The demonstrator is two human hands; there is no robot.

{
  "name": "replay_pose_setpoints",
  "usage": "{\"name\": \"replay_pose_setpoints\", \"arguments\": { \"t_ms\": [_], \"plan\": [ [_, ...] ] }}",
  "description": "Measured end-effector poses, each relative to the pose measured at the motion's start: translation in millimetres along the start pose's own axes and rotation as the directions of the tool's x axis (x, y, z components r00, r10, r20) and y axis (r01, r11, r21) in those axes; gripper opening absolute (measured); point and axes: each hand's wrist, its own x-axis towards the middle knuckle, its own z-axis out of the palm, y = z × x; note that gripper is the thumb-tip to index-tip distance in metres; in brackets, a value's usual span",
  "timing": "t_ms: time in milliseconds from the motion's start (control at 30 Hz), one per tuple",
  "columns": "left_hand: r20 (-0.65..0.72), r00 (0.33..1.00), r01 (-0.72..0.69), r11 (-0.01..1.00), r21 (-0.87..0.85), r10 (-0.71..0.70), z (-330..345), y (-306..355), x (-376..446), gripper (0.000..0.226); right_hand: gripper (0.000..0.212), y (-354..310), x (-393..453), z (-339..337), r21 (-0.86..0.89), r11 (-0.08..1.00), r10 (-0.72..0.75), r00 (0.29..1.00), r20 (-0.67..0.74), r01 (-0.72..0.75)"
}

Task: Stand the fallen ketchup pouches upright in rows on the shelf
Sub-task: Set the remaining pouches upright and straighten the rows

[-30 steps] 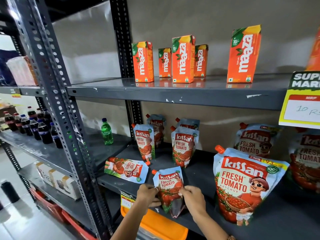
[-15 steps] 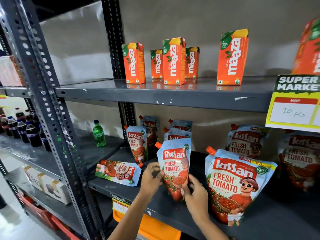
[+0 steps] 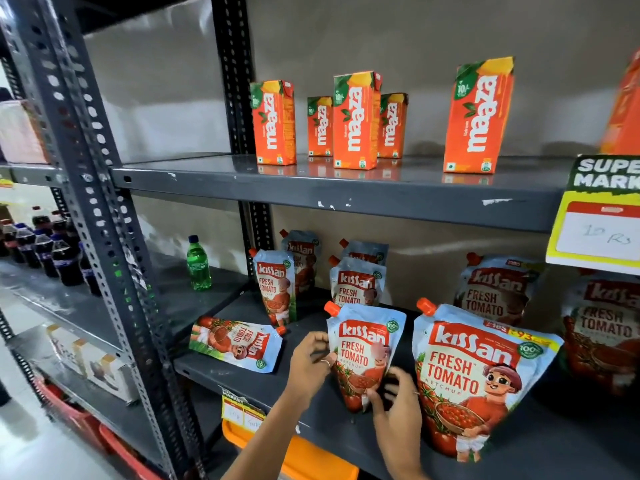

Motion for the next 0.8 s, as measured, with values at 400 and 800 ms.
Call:
{"name": "replay_pose_setpoints", "arguments": {
  "t_ms": [400, 800],
  "plan": [
    [-0.24, 0.969, 0.012, 0.987, -0.162, -0.052, -52, 0, 4, 0.029, 0.05, -30, -18, 33, -0.059, 0.919, -0.394, 0.913, -0.106, 0.39],
    [-0.493, 0.863, 0.052, 0.991, -0.124, -0.107, -122, -22, 16, 0.029, 0.048, -42, -13, 93, -0.051, 0.855, -0.518, 0.856, 0.002, 0.517]
  ]
}}
